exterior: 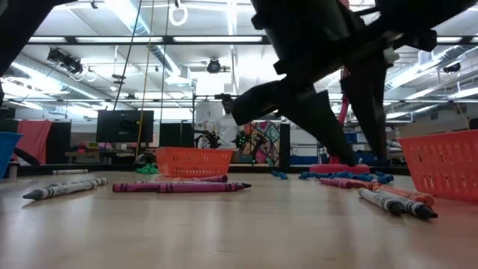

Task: Sort crayons
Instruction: Put the black crayon into the top orange bin

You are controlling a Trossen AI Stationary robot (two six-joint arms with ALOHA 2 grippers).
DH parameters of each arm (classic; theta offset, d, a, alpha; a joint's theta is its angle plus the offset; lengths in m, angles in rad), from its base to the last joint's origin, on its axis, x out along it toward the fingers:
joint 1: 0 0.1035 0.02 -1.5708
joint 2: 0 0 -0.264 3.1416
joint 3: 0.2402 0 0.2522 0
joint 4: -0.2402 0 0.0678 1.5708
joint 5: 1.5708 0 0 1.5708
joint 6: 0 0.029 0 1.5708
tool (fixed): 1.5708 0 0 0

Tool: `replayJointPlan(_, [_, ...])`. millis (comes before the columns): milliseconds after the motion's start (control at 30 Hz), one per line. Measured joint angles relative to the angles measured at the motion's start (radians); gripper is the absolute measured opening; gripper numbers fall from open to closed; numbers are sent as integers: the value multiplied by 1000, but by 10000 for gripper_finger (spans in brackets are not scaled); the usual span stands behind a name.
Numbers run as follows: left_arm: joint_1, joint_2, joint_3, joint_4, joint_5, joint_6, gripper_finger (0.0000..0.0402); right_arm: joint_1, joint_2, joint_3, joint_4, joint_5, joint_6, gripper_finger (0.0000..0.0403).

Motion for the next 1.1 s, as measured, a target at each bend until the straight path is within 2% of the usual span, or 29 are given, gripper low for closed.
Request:
replayJointPlan(667, [5, 27, -12, 40, 11, 22, 119, 1, 0, 0, -5, 20, -1, 8])
replayJointPlan(833, [11, 24, -51, 59, 71, 21, 119, 1, 0, 0, -5, 23, -1, 8])
replayJointPlan(1100, [11, 22, -61, 23, 79, 79, 119, 1, 0, 0, -4, 24, 3, 7])
